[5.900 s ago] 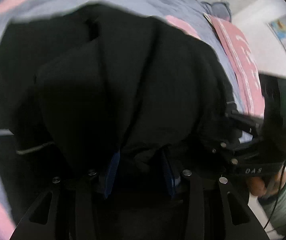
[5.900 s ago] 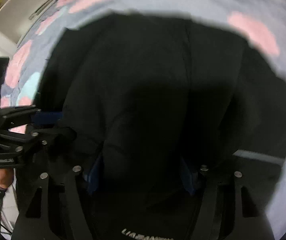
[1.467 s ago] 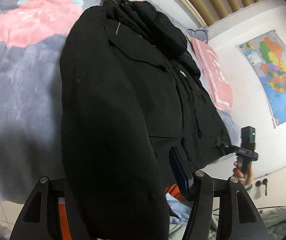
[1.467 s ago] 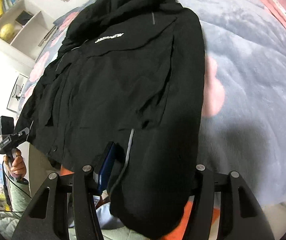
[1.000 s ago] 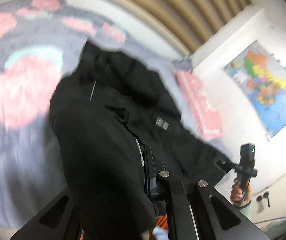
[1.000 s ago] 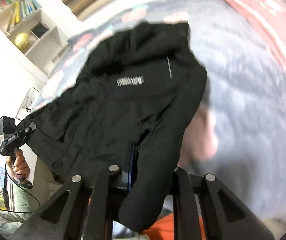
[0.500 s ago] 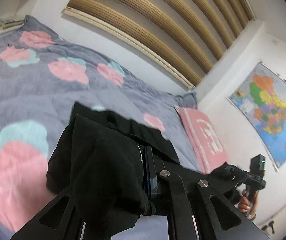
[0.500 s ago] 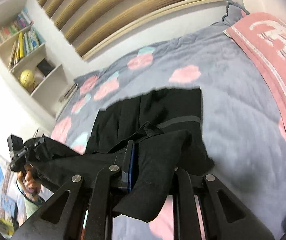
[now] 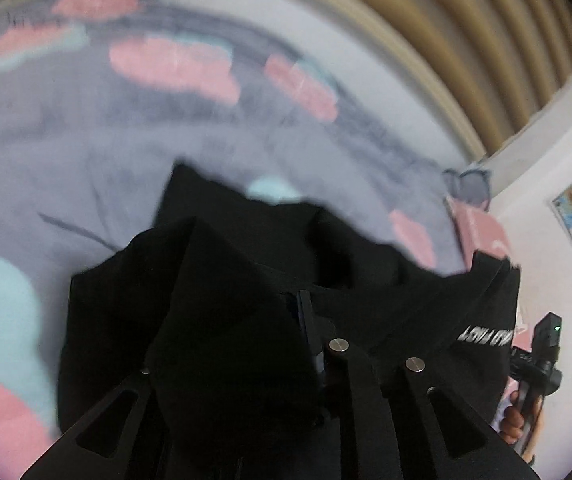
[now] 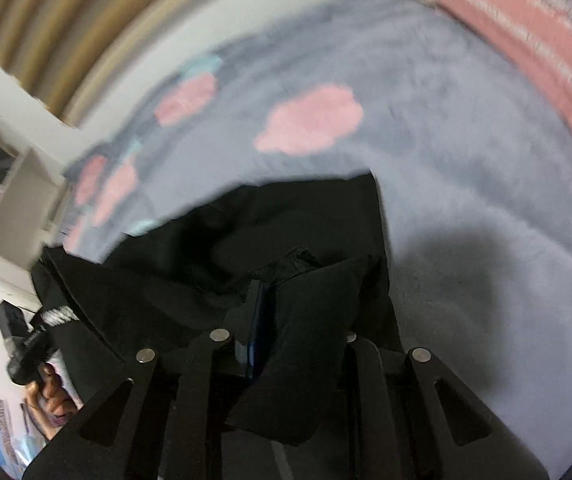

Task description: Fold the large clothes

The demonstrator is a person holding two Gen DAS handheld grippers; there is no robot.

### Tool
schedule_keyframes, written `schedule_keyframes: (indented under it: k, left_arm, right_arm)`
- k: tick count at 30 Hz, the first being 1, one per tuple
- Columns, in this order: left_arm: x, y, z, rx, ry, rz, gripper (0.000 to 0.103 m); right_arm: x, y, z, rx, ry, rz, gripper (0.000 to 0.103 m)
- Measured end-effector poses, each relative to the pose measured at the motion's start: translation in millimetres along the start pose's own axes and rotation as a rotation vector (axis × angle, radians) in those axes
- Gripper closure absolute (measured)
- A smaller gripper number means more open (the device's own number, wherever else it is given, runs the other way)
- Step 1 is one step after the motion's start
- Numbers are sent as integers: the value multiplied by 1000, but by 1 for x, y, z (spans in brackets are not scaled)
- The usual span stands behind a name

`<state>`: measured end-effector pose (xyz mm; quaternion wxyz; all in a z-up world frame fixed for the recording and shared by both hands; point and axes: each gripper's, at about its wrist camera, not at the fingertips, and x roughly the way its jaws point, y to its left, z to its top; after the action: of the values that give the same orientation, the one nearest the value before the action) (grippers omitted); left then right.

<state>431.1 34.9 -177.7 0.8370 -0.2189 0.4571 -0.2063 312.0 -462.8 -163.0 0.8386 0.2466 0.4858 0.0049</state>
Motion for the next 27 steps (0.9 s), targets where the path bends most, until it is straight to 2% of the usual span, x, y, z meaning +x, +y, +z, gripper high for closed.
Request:
schedule_keyframes:
  k: [3,6,8,11,12,13,14,16,18,19,21,23,27]
  left_arm:
    - [22,5,-3,5,29,24,85]
    - [26,2,-2,27,42,43,85]
    - [18,1,-2,37,32,9,84]
    - [-11,3,-6,40,8,-73,69]
    - [-24,6,-7,45,0,-98,59]
    - [-35,6,-8,55,-10,-125,50]
    - [-47,7,-10,71,-21,-153,47]
    - [-80,7,-15,127,-51,-205,29]
    - [-107,6,-19,170,-89,-223,23]
    - [-120,5,-21,192,-115,-232,23]
    - [-134,3,-22,214,-145,-224,22]
    - [-136,3,-19,220,-157,-177,22]
    - [-110,6,-6,195,-119,-116,22]
  right_arm:
    - [30,-3,-7,-17,9,-22,83]
    - [35,1,-9,-43,-4,-41,83]
    - [30,0,-10,-46,0,-26,81]
    - [7,-2,-10,-47,-2,5,76]
    - [-5,-4,-11,-48,-6,29,74]
    - [-17,-5,-12,-52,-9,56,70]
    - [-27,-5,-14,-56,-10,84,66]
    - [-51,-9,-21,-60,-13,158,40]
    - [-70,-11,-27,-73,-28,199,23]
    - [-83,-11,-32,-93,-49,210,19]
    - [-97,-8,-37,-136,-91,185,17]
    - [-103,-3,-38,-192,-134,131,15]
    - [-88,7,-29,-297,-182,7,13]
